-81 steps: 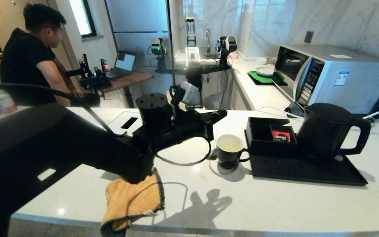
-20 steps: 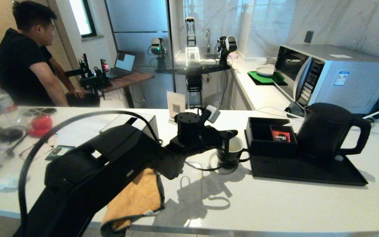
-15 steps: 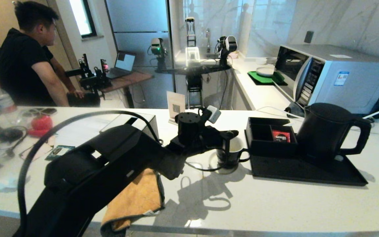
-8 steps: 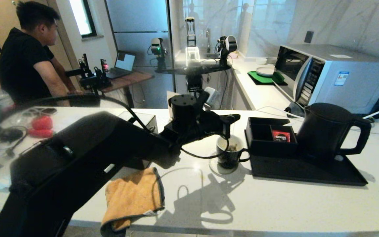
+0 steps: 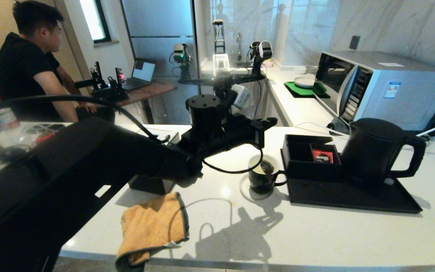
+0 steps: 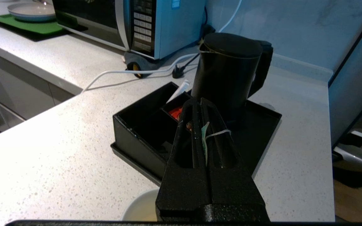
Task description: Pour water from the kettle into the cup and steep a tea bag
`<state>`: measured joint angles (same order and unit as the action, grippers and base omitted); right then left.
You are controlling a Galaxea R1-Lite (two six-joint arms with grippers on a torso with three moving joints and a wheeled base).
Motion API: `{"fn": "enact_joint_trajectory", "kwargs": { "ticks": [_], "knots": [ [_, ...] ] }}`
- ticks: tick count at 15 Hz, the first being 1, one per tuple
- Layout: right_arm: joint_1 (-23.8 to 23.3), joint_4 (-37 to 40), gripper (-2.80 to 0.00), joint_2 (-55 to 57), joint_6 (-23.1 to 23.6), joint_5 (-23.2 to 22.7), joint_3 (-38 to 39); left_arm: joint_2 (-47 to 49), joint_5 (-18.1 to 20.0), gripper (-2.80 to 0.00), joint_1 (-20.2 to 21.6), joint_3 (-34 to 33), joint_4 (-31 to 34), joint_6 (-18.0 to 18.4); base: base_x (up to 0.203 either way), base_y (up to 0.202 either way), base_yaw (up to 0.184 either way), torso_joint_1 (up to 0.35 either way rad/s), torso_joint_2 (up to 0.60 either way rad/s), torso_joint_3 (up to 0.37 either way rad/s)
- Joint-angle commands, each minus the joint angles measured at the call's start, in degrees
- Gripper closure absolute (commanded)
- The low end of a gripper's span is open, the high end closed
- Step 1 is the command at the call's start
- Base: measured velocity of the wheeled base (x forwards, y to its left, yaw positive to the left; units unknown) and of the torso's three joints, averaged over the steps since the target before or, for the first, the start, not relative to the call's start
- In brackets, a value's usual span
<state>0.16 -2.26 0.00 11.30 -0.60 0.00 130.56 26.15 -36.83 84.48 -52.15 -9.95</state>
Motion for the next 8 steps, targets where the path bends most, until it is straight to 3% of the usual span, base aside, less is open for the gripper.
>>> {"fn": "enact_joint_trajectory", "kwargs": {
  "ticks": [1,8],
  "knots": [
    [0.0,0.0,0.0,0.0,0.1,0.0,0.0,0.5,0.1,0.0,0.0,-1.8,-0.8,0.2,0.0,0.0,0.0,0.0,0.0,0.0],
    [0.0,0.0,0.0,0.0,0.1,0.0,0.0,7.1,0.0,0.0,0.0,-7.5,-6.0,2.0,0.0,0.0,0.0,0.0,0.0,0.0]
  ]
}}
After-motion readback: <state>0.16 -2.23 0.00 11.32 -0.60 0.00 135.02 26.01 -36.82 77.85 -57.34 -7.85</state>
